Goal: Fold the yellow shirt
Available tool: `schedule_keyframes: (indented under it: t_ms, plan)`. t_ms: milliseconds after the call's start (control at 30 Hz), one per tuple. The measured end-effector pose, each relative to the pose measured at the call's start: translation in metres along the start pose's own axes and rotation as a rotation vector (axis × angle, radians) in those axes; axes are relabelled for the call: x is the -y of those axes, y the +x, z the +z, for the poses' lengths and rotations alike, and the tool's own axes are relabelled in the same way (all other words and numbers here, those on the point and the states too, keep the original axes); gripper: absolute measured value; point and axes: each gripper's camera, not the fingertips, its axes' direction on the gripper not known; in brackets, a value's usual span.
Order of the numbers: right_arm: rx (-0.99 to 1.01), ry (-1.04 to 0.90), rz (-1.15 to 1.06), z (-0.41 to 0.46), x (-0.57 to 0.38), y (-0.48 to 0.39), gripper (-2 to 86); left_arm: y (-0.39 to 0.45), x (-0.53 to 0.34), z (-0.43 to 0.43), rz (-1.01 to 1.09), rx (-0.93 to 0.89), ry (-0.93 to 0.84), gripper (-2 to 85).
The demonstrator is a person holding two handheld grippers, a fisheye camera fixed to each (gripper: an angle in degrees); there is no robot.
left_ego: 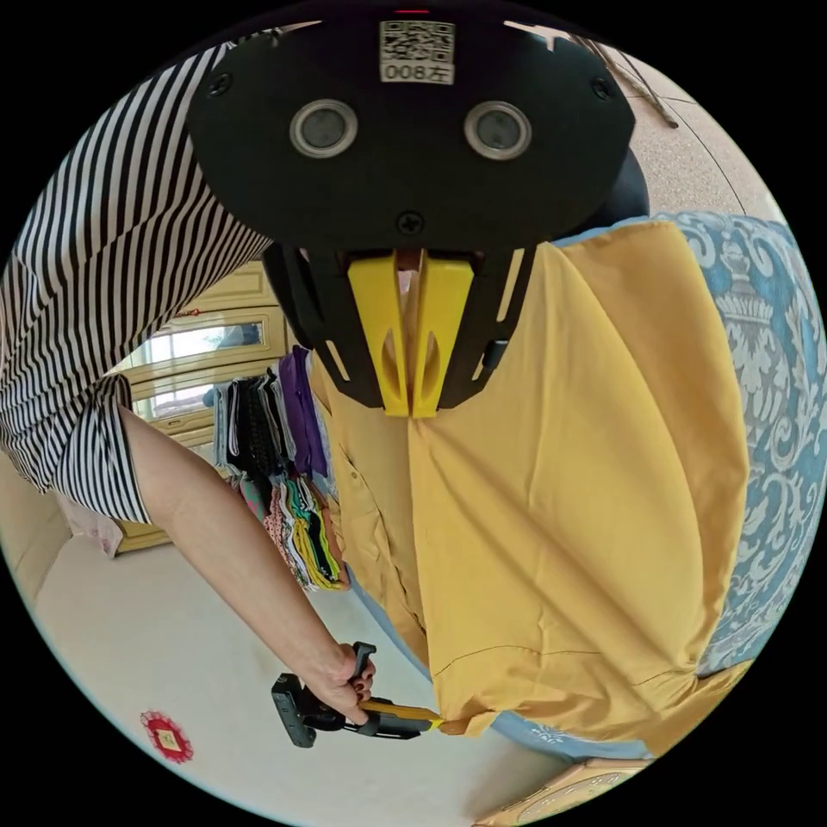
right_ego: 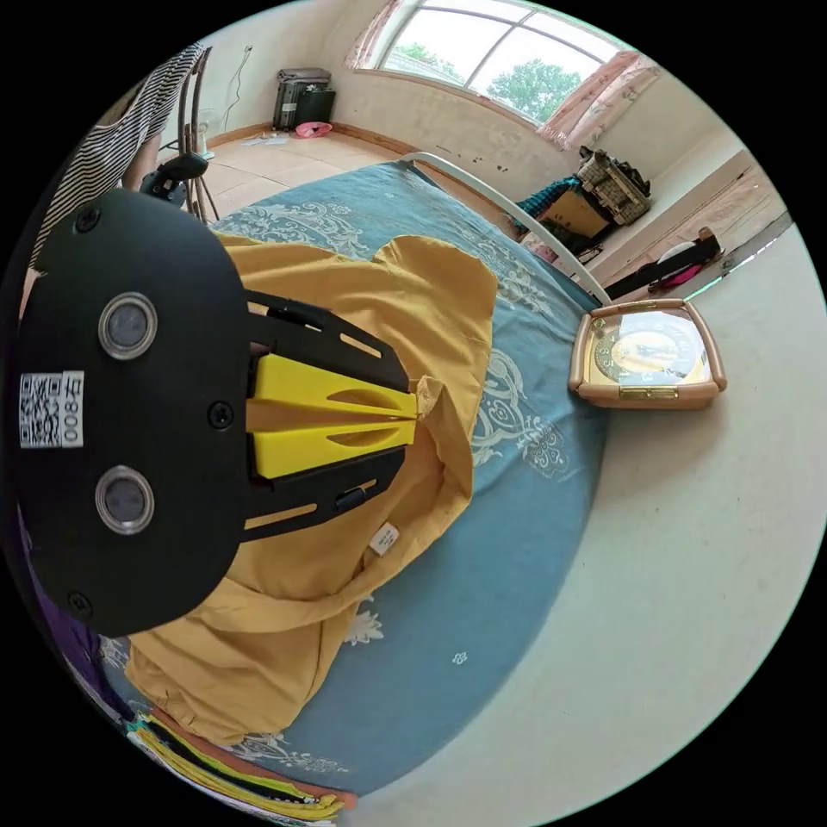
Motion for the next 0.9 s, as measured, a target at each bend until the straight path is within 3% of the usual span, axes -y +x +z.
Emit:
schedule_keyframes:
  t_ms: [167, 533, 700, 900]
  plan:
    - [-0.05, -0.042, 0.098, -0.002, -0.019, 0.049, 0.3, 0.011, 0.008, 0.025, 0.03, 0.016, -0.077, 0.5]
    - [0.087, -0.124, 0.245, 0.025, -0.065, 0.107, 0.5, 0.014, -0.009, 0.027, -0.008, 0.07, -0.134, 2.0]
    - [0.099, -0.086, 0.287, -0.005, -0.092, 0.115, 0.6, 0.029, -0.029, -0.009, 0.028, 0.079, -0.069, 3.5]
    - [0.077, -0.053, 0.225, -0.068, -0.163, 0.098, 0.9, 0.022, -0.078, -0.098, -0.078, 0.251, 0.044, 5.5]
